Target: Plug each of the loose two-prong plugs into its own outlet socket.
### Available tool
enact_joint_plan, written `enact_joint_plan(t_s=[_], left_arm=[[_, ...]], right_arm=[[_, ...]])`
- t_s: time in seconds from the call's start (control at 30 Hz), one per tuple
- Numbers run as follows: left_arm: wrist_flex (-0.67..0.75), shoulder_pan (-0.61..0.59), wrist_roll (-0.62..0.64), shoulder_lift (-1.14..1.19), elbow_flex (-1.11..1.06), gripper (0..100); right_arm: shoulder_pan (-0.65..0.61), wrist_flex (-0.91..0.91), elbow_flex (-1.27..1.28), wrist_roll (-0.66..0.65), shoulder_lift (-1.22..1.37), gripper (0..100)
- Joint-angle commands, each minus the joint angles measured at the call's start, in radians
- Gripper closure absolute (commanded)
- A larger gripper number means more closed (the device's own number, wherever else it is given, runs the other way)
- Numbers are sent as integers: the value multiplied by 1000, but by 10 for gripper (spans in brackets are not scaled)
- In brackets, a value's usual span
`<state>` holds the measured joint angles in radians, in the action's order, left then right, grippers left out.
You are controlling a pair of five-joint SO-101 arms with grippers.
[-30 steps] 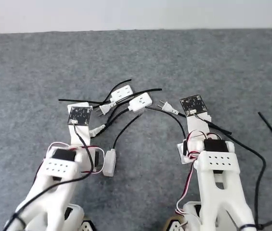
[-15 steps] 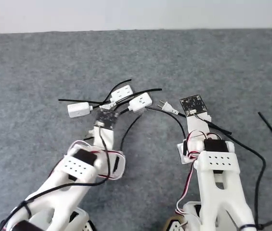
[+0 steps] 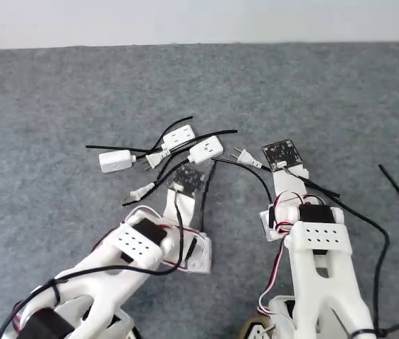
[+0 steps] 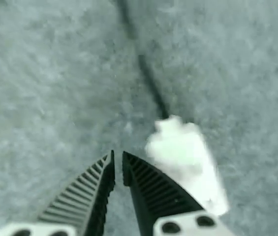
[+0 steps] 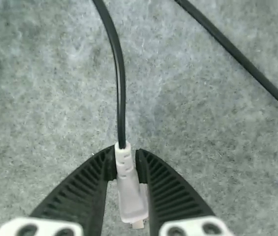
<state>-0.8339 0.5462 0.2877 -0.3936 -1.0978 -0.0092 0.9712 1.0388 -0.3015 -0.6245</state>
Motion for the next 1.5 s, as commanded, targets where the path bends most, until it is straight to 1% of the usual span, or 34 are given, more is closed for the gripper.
enact_joint_plan(t_s=[0.0,0.23,0.33,0.4,0.5,0.67,0.77,0.87,0.93,1.1,1.13,1.23,1.3,1.37,1.47], left_arm=[[-32,-48,8,2,93,976],[-66,-48,8,-5,124,977],[-66,-54,11,-58,110,977],[-58,-55,12,-112,76,977],[-2,-55,12,-184,5,976],[83,-57,12,-209,-84,974],[94,-123,9,-170,-77,974],[164,-244,8,-103,-61,974],[195,-299,8,-38,-24,973],[195,-307,8,91,71,973],[189,-311,8,100,81,973],[184,-313,8,97,84,973],[184,-313,8,95,82,973],[184,-313,8,97,82,973],[184,-313,8,98,82,973]], right_arm=[[12,-12,-6,-15,-8,990],[12,-12,-6,-15,-8,990],[7,-12,-5,-15,-8,990],[4,-16,-5,-14,1,990],[10,-18,-5,-12,2,984],[22,-15,-5,-17,2,852],[56,-22,-9,-17,-5,813],[74,-44,-9,-17,-5,823],[81,-48,-9,-9,-5,821],[42,-39,-3,-8,-1,837],[35,-39,-2,-8,-5,866],[16,-45,6,-8,-8,996],[12,-45,9,-11,-8,970],[12,-48,11,-17,-8,991],[15,-81,11,-44,2,990]])
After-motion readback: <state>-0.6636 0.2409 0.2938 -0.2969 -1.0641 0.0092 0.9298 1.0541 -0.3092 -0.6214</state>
